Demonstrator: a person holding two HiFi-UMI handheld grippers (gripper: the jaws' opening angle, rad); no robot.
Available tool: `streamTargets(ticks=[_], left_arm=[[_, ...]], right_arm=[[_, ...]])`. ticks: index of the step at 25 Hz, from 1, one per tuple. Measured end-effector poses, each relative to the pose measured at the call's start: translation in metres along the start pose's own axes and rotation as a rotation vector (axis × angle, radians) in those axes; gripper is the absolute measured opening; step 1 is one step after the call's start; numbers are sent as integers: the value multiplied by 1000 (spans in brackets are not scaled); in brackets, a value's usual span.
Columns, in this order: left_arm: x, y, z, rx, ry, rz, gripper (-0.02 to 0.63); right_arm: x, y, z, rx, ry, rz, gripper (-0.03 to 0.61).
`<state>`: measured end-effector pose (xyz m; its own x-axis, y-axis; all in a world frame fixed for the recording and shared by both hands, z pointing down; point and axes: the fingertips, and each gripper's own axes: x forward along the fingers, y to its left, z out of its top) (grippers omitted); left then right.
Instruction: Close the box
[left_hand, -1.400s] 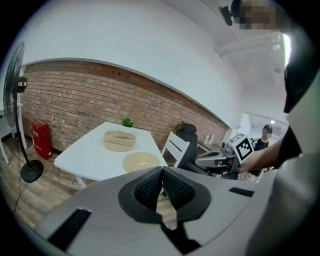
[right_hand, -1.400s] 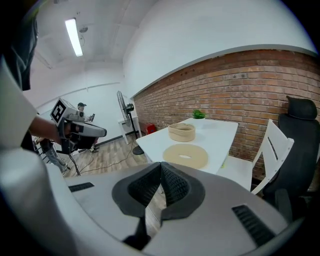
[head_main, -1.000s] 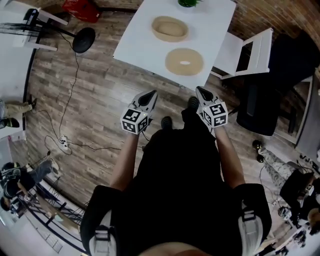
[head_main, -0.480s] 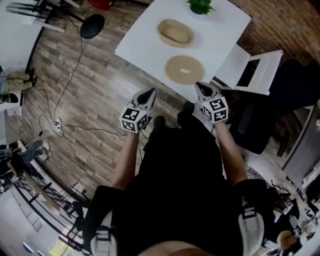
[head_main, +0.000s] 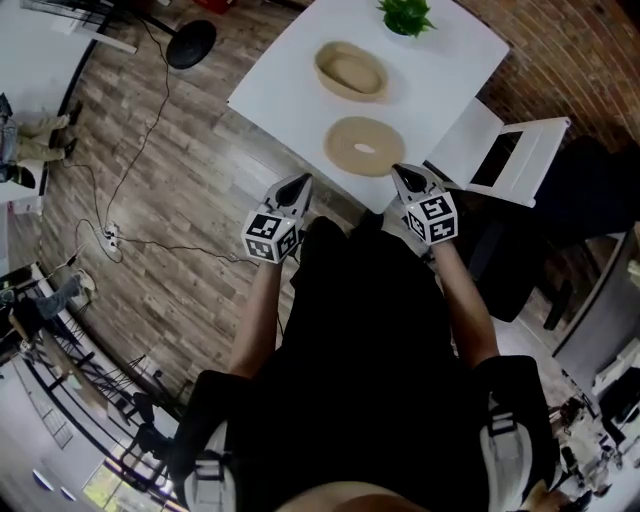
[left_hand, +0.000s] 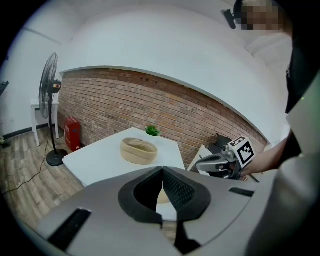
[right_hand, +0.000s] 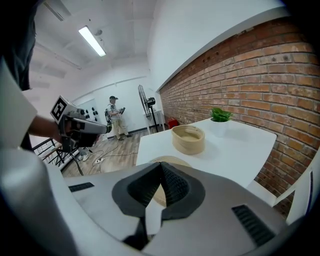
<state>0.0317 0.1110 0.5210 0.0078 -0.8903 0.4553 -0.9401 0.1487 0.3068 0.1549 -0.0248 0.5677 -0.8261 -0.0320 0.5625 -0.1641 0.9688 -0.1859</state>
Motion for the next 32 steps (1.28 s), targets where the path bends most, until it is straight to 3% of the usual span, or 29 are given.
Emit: streamTargets(ticks=[13, 21, 26, 32], left_arm=[[37, 42, 17, 0, 12, -86, 20], [48, 89, 24, 37, 97, -204, 20], [74, 86, 25, 67, 142, -308, 21], [105, 91, 5, 120, 224, -366, 21]], right_arm=[[20, -23, -1, 30, 58, -97, -3], [39, -33, 9, 123, 44, -232, -3], [53, -38, -8, 182, 60, -294, -3], [61, -43, -24, 242, 81, -348, -3]])
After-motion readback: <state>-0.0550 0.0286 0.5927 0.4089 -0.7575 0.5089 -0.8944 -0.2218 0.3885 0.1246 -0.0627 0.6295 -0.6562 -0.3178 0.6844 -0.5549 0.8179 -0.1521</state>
